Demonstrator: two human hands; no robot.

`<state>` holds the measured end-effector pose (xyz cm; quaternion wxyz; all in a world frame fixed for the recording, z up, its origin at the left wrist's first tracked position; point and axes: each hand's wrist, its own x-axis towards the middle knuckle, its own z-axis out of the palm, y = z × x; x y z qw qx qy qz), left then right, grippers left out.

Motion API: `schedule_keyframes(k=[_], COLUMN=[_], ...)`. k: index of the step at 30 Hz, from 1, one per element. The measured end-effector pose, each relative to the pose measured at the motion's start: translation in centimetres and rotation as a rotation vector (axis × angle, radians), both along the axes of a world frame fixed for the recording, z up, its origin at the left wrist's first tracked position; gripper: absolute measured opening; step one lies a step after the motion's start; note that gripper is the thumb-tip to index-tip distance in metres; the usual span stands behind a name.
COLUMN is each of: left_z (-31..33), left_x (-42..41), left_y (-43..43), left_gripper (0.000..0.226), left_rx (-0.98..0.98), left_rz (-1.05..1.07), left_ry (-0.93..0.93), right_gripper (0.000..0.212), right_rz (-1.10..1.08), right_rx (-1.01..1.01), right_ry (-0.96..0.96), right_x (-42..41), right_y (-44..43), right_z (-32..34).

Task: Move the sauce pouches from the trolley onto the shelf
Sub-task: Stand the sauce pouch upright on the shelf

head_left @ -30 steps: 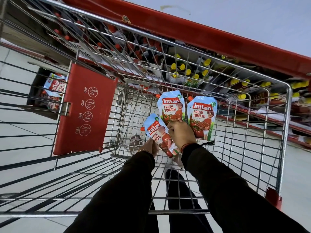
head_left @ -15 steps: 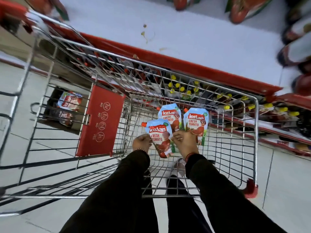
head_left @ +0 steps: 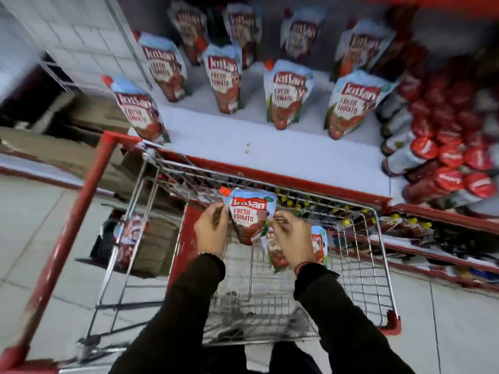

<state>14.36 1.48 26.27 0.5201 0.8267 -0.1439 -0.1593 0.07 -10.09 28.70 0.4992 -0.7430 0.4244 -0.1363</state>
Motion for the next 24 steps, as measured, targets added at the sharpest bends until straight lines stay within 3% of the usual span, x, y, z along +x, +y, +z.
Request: schedule_keyframes(k=[7,11,17,24], left_z=[7.7,10.2,10.2,7.3], left_x=[8.2,12.7,17.4,17.8], left_y=[-2.9,-4.8,-6.6,-5.9], left_gripper=[0.014,0.017,0.019,0.018], left_rx=[-0.147,-0.183,-0.125,-0.063], left_rz=[-0.001,0.004,0.018,0.031], left_ry=[-0.251,-0.296,-0.236,-0.185], right_gripper=[0.012,0.012,0.01,0.011], right_rz=[-0.091,-0.113,-0.114,-0.084], right_rx=[-0.227,-0.209,-0.202,-0.186], right_ry=[-0.171,-0.222,-0.192,-0.133], right_x=[8.5,13.5,18.6,18.7], right_y=[-2.6,-4.5,-5.8,-5.2], right_z=[6.2,7.4,7.1,5.3])
